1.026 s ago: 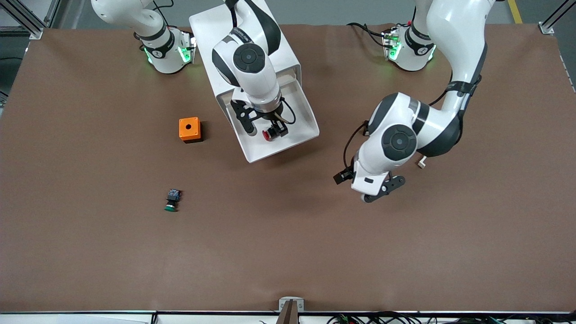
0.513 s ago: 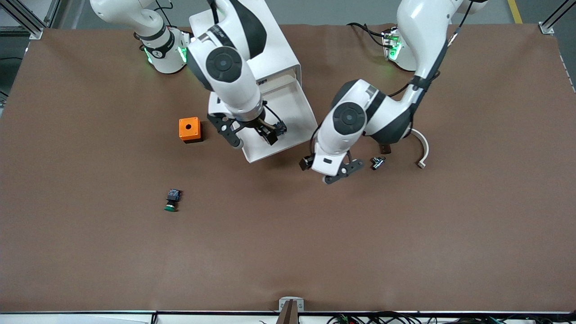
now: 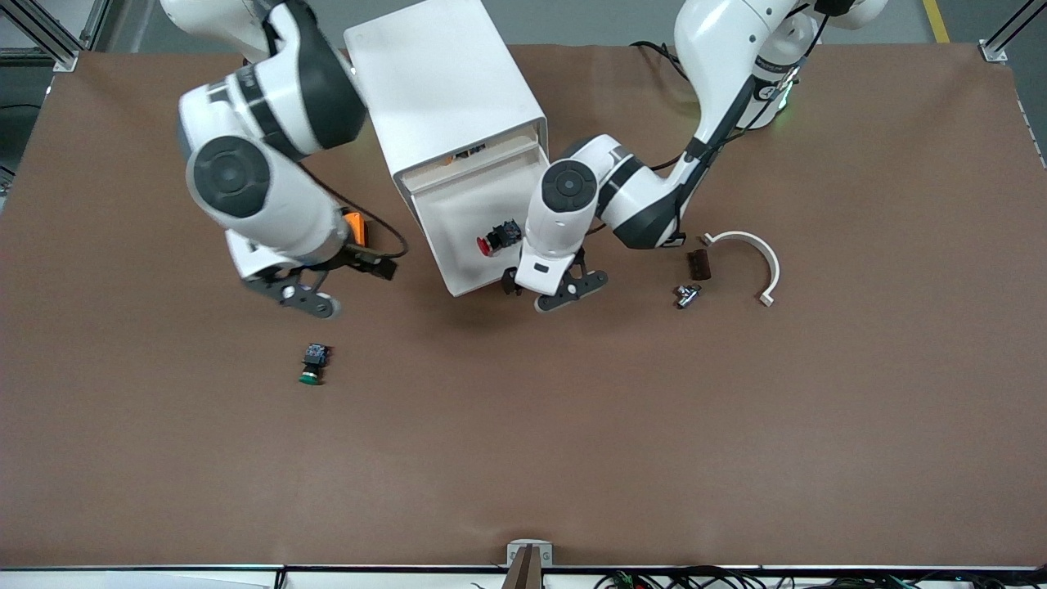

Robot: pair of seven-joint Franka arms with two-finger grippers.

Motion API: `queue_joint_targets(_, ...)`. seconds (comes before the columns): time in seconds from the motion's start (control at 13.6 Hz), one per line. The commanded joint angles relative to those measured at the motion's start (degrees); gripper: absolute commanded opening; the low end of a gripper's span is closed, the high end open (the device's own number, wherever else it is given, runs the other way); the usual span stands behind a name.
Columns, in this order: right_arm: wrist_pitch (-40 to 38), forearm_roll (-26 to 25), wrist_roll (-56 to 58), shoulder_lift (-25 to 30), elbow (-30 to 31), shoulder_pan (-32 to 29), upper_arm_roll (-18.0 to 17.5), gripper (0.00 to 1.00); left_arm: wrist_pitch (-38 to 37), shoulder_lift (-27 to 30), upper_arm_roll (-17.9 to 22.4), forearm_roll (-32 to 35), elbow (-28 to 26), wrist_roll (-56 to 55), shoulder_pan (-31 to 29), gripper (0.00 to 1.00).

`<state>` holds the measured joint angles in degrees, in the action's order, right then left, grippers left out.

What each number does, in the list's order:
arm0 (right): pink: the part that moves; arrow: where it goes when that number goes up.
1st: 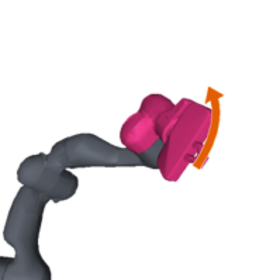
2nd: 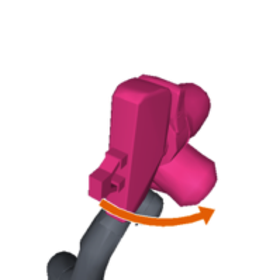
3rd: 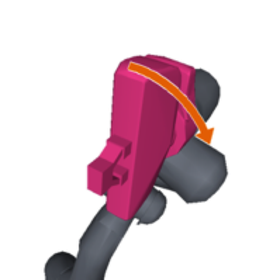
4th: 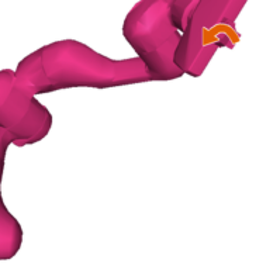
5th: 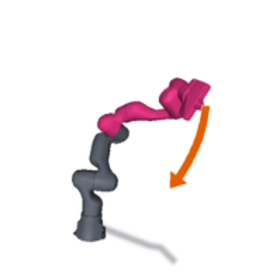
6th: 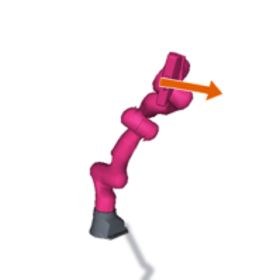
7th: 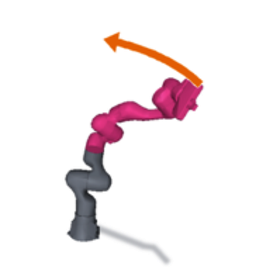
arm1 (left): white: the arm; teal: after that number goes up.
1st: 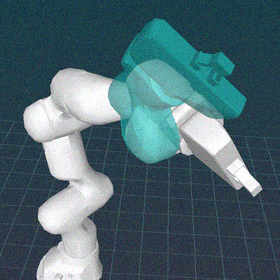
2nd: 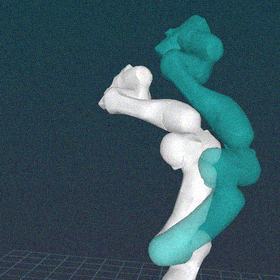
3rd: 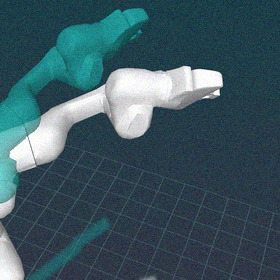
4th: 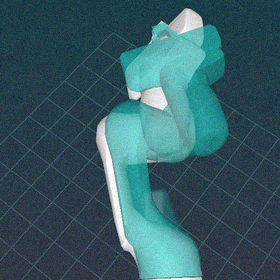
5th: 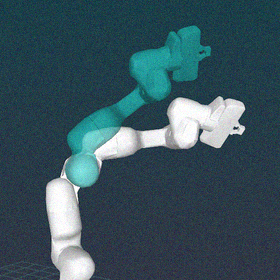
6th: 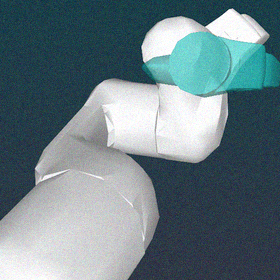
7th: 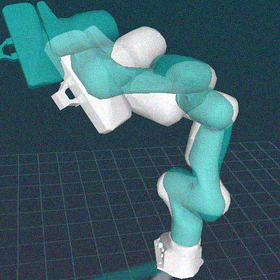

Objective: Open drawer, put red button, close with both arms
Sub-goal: 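Release the button in the drawer and withdraw the right gripper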

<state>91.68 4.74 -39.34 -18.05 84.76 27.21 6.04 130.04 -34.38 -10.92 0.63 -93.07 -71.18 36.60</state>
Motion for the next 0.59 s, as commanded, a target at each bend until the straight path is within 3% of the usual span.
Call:
queue_joint_targets(0.0, -2.64, -1.4, 13.19, 1.35, -0.56, -6.79, -1.12, 1.0, 0.04, 0.89, -2.25, 0.52, -2.55, -4.03, 0.58, 1.0)
queue_joint_targets(0.22, -3.53, -5.61, 25.59, 2.58, -0.56, -12.42, -1.12, 1.0, 0.04, 0.45, -6.03, 0.52, -2.9, -11.84, 0.67, 1.0)
queue_joint_targets(0.51, -5.27, -5.71, 40.62, 4.07, -0.9, -21.03, -1.03, 1.0, -0.05, -0.95, -10.78, 0.52, -3.08, -19.76, 0.84, 1.0)
